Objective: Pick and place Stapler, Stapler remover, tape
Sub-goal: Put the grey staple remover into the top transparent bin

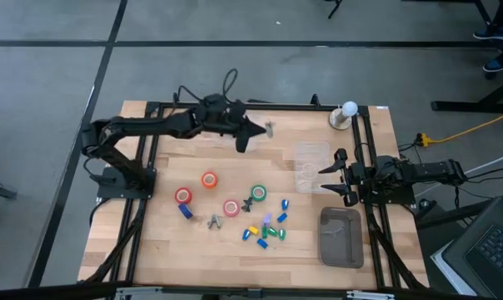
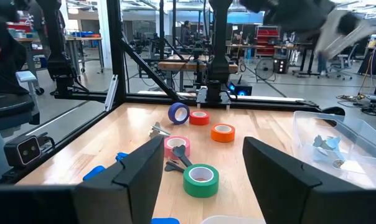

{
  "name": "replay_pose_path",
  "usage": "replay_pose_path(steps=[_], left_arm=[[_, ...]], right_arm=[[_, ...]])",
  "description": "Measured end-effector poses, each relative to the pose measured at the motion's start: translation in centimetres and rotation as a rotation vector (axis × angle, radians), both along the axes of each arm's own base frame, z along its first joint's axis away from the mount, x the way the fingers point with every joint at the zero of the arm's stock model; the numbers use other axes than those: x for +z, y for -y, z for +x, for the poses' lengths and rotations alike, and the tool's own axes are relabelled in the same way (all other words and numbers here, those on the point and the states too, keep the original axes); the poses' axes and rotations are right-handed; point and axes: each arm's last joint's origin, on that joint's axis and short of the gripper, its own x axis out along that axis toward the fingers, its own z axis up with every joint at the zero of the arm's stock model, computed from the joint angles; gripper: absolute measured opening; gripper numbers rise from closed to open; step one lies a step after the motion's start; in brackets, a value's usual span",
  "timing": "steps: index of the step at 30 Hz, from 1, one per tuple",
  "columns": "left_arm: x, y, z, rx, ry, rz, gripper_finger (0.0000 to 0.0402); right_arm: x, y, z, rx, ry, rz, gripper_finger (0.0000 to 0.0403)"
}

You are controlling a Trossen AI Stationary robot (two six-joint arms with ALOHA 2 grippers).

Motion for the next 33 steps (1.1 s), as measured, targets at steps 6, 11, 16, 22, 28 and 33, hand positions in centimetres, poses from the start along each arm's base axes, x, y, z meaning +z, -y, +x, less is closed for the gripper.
replay_pose_path(steps=[6,11,16,22,28,33], left_arm=[[-0.2,-1.2,-1.1,0.072,-0.084,0.032,0.0003],[-1.1,-1.9,-1.8,0.145,-0.192,0.055,0.0003],[-2.3,-2.2,-2.5,0.202,-0.342,0.116,0.0003],[-4.1,-2.8,-2.2,0.244,-0.486,0.227,0.0003],[-6.4,-3.9,-1.7,0.248,-0.604,0.309,0.0003],[-8.1,-5.3,-1.8,0.258,-0.668,0.303,0.0003]], right_arm=[[0.0,0.0,0.0,0.0,0.0,0.0,0.0225],[0.0,0.0,0.0,0.0,0.0,0.0,0.0225],[0.0,0.0,0.0,0.0,0.0,0.0,0.0225],[0.0,0.0,0.0,0.0,0.0,0.0,0.0225],[0.0,0.0,0.0,0.0,0.0,0.0,0.0225],[0.0,0.0,0.0,0.0,0.0,0.0,0.0225]])
